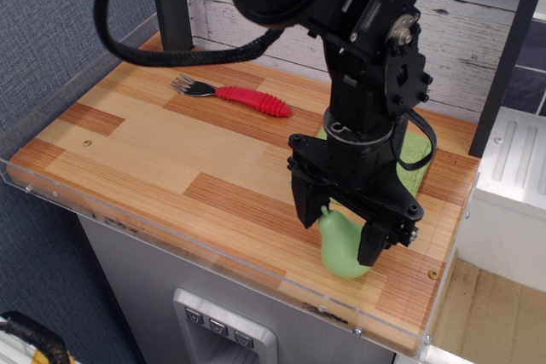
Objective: Put the pear right under the napkin.
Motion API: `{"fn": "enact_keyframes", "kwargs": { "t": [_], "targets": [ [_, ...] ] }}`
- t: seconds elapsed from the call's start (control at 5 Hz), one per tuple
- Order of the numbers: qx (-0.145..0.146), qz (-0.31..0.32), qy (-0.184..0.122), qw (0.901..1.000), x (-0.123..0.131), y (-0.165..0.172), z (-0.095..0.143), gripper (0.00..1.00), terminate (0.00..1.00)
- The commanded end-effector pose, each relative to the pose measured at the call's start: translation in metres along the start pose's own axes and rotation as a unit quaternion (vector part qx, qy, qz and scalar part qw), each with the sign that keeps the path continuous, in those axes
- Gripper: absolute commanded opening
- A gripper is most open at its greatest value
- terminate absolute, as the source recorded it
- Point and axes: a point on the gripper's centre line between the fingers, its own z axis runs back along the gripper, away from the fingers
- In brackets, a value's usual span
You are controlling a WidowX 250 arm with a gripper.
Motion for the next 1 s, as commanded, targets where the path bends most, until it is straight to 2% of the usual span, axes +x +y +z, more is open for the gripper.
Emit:
{"fn": "enact_keyframes", "kwargs": {
  "t": [0.0, 0.4, 0.8],
  "targets": [
    [0.004, 0.009, -0.025, 0.9996, -0.008, 0.010, 0.019, 1.00, 0.00],
    [0.007, 0.007, -0.036, 0.9993, -0.010, 0.004, 0.031, 1.00, 0.00],
    [0.016, 0.044, -0.048, 0.9977, -0.015, 0.016, 0.047, 1.00, 0.00]
  ]
}}
